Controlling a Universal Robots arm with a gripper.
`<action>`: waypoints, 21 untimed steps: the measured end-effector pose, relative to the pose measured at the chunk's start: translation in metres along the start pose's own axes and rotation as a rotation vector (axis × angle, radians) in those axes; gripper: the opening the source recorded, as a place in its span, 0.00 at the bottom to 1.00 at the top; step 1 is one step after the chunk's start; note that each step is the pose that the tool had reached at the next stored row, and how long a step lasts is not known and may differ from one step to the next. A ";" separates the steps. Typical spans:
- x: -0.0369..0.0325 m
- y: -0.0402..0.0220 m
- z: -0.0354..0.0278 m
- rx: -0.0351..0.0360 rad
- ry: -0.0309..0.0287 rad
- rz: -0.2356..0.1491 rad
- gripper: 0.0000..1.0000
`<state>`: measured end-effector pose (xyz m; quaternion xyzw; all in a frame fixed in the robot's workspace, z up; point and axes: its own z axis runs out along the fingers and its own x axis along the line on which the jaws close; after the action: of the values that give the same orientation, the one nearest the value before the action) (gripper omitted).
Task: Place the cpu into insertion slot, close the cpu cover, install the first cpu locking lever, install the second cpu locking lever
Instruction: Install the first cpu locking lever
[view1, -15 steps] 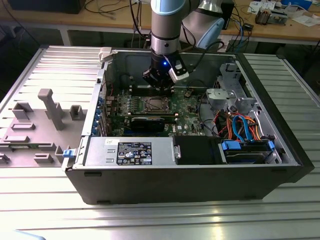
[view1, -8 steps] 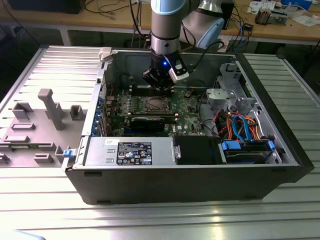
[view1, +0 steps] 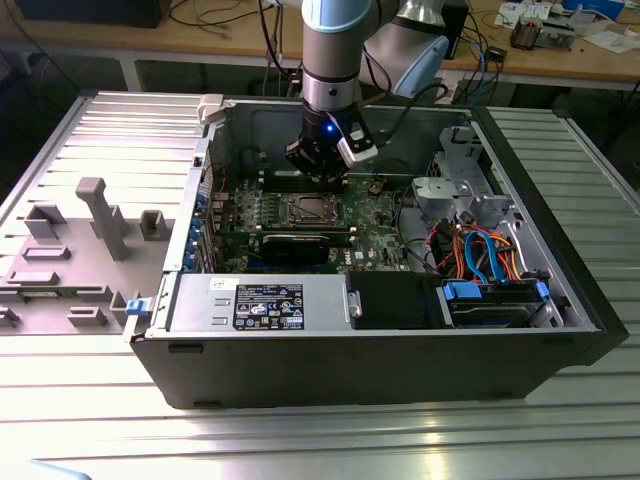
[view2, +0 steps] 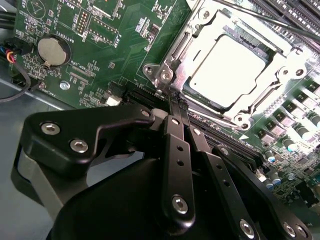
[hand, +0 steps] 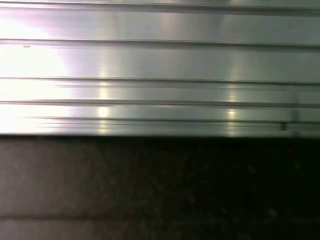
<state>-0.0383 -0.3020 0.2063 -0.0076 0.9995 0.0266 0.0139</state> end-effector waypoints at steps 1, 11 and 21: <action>0.0000 0.0000 -0.0010 0.0001 0.0001 0.000 0.11; -0.0006 -0.0001 0.0002 0.0004 0.0004 0.000 0.11; -0.0016 -0.0002 0.0017 0.0006 0.0003 0.000 0.11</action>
<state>-0.0366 -0.3021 0.2046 -0.0076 0.9995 0.0262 0.0138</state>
